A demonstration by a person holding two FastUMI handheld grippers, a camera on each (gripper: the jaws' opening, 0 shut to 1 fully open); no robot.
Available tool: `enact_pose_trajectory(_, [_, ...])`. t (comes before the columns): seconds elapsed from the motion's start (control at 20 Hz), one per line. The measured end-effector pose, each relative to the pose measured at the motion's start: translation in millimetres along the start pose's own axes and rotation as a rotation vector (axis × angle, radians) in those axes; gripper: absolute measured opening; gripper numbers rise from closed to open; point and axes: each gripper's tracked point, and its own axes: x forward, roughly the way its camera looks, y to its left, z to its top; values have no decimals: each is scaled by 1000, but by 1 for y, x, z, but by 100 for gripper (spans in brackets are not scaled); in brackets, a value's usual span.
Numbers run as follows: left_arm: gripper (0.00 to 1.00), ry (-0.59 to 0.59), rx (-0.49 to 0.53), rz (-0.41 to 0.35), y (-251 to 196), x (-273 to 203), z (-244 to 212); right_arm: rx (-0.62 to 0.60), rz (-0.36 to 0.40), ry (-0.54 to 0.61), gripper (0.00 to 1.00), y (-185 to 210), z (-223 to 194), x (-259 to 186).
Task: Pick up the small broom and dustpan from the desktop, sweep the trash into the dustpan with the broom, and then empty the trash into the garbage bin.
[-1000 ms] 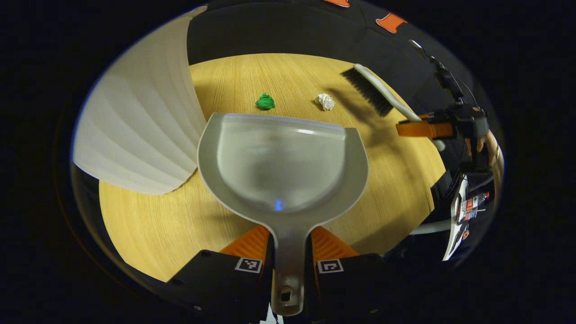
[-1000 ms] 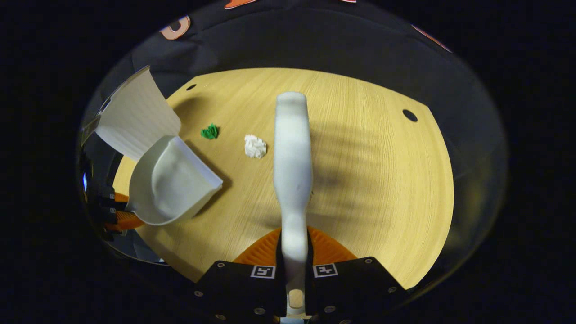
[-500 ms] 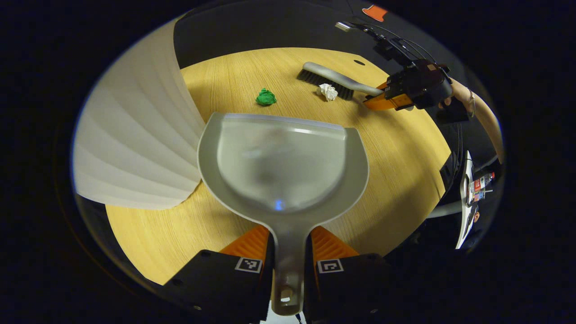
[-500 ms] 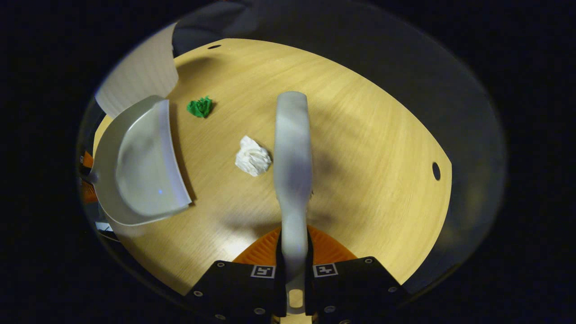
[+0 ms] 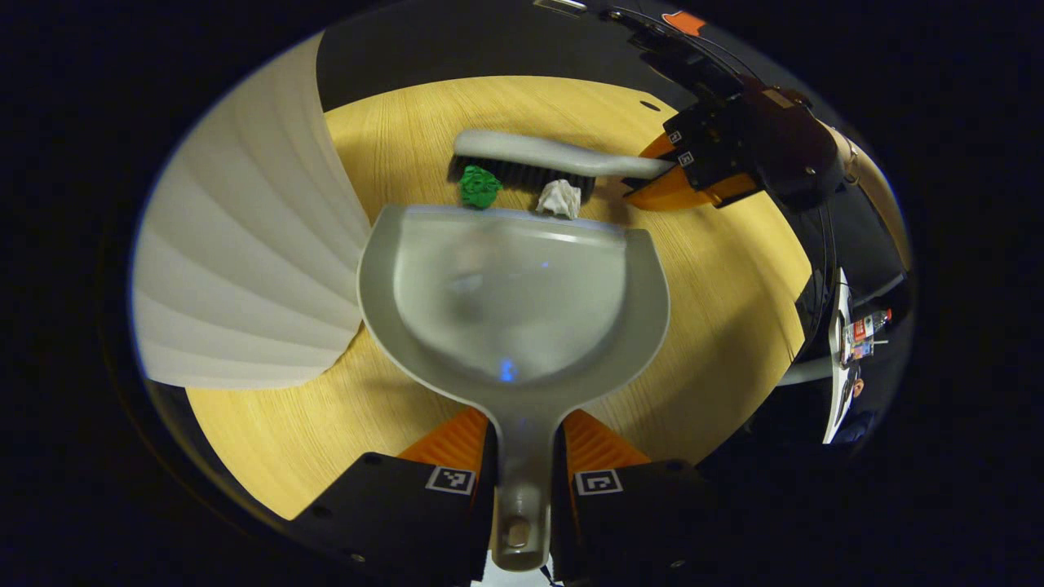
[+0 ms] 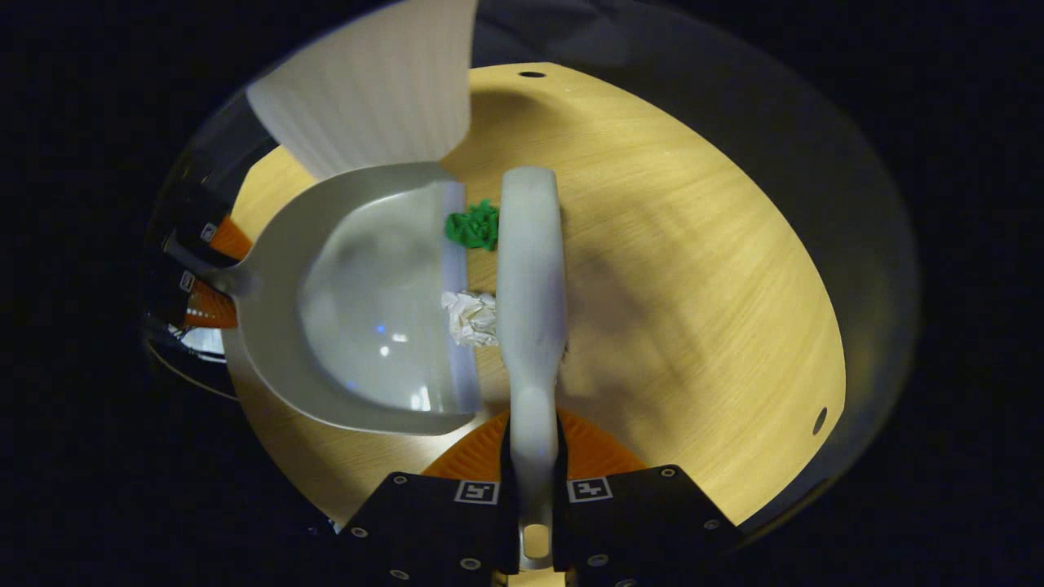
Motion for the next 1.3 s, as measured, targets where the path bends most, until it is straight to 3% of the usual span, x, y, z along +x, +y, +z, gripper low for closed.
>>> enact_pose_trajectory(0.15, [30, -3, 7, 0, 0, 0, 0, -44, 47, 6, 16, 23, -3, -9])
enact_pose_trajectory(0.3, [30, -10, 6, -3, -2, -3, 3, 10, 89, -14, 15, 34, -4, -16])
enact_pose_trajectory(0.75, [30, -46, 56, -36, -37, -31, 14, 399, -102, -34, 16, -39, -52, -30])
enact_pose_trajectory(0.95, [30, -51, 57, -78, -66, -67, 27, 535, -132, 0, 16, -39, -99, 1])
enact_pose_trajectory(1.3, [30, -86, 166, -53, -94, -139, 54, 636, -103, 2, 16, -12, -87, 42])
